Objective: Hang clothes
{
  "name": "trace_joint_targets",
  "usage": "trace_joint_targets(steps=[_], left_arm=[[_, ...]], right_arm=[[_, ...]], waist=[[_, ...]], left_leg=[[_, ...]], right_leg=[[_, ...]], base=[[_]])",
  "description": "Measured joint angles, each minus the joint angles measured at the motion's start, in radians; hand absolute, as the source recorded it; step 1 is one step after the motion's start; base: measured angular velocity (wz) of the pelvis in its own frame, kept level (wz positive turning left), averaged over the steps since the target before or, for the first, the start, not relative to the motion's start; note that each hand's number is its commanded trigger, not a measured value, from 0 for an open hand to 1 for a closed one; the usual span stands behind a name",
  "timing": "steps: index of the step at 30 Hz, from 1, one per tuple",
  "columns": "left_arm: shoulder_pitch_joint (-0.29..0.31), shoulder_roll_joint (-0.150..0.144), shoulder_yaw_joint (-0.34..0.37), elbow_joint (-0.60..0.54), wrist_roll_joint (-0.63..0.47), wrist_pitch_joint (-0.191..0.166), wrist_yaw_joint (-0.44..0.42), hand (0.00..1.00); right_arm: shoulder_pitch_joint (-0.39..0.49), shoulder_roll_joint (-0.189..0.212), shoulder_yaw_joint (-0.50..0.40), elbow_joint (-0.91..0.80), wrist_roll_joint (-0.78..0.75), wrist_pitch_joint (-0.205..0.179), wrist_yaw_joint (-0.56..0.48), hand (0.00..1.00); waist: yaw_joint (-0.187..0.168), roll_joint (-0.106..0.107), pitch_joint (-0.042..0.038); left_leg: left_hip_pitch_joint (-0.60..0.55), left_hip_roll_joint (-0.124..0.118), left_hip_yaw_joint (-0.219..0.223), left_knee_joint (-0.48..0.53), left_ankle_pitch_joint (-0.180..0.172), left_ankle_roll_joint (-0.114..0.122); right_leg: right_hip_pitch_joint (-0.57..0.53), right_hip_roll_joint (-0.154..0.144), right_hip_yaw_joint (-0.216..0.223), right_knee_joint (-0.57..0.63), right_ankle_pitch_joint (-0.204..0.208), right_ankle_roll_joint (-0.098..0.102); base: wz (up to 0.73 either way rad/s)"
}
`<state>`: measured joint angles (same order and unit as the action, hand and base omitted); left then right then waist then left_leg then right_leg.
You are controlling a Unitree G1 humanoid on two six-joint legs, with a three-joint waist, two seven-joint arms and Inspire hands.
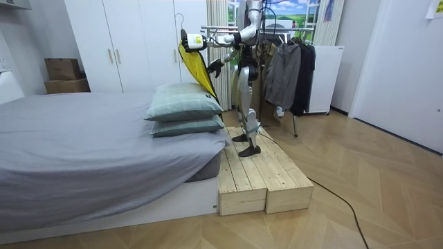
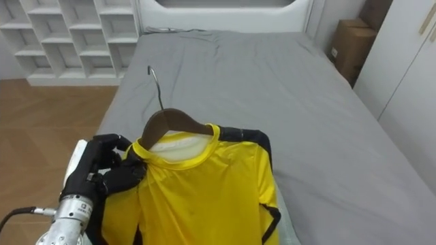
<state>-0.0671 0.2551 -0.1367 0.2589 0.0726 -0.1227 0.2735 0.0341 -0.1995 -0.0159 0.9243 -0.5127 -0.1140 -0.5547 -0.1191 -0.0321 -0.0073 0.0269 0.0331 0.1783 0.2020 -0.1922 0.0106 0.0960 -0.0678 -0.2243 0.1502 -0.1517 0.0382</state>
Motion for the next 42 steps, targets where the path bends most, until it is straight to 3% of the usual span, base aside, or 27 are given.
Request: trace_joint_targets(steps=[6,12,19,28,36,42], left_arm=[[0.0,-0.002,-0.001,-0.006,0.004,0.0,0.0,1.0],[0.017,-0.013,-0.006,-0.078,0.016,0.006,-0.003,1.0],[0.031,-0.02,-0.006,-0.088,0.069,0.006,-0.002,1.0],[0.069,-0.023,-0.005,-0.108,0.182,0.006,-0.003,1.0],[0.073,-0.032,-0.008,-0.123,0.276,-0.01,-0.002,1.0],[0.073,-0.034,-0.01,-0.132,0.314,-0.01,-0.002,1.0]], right_arm=[[0.066,-0.001,0.008,-0.336,-0.15,-0.002,-0.038,0.0],[0.075,-0.001,0.047,-0.523,-0.243,-0.027,-0.043,0.0],[0.074,-0.012,0.062,-0.599,-0.241,-0.039,-0.036,0.0],[0.07,-0.035,0.075,-0.743,-0.234,-0.039,0.076,0.0],[0.063,-0.037,0.075,-0.819,-0.205,-0.081,0.105,0.0],[0.062,-0.038,0.074,-0.841,-0.19,-0.081,0.123,0.0]], waist=[[0.016,0.004,-0.0013],[0.02,0.015,0.0007],[0.041,0.022,0.0036],[0.06,0.031,0.0108],[0.06,0.027,0.0126],[0.058,0.025,0.0124]], left_leg=[[0.0,0.001,0.001,0.005,0.0,0.0],[0.001,0.0,0.001,-0.002,0.0,0.0],[0.019,0.0,0.007,-0.009,0.002,-0.003],[0.016,0.0,0.016,-0.018,0.002,-0.003],[0.02,-0.002,0.01,-0.019,0.002,-0.003],[0.02,-0.002,0.01,-0.019,0.002,-0.003]], right_leg=[[0.003,0.0,0.002,0.001,0.0,0.0],[0.0,-0.001,0.003,0.001,0.0,-0.001],[0.003,0.001,0.012,0.0,0.0,0.0],[-0.004,0.002,0.029,0.0,0.0,0.0],[0.001,0.001,0.025,-0.001,0.0,0.0],[0.002,0.001,0.027,-0.001,0.0,0.0]], base=[[-0.01],[0.01],[-0.04],[-0.03],[0.01],[0.0]])
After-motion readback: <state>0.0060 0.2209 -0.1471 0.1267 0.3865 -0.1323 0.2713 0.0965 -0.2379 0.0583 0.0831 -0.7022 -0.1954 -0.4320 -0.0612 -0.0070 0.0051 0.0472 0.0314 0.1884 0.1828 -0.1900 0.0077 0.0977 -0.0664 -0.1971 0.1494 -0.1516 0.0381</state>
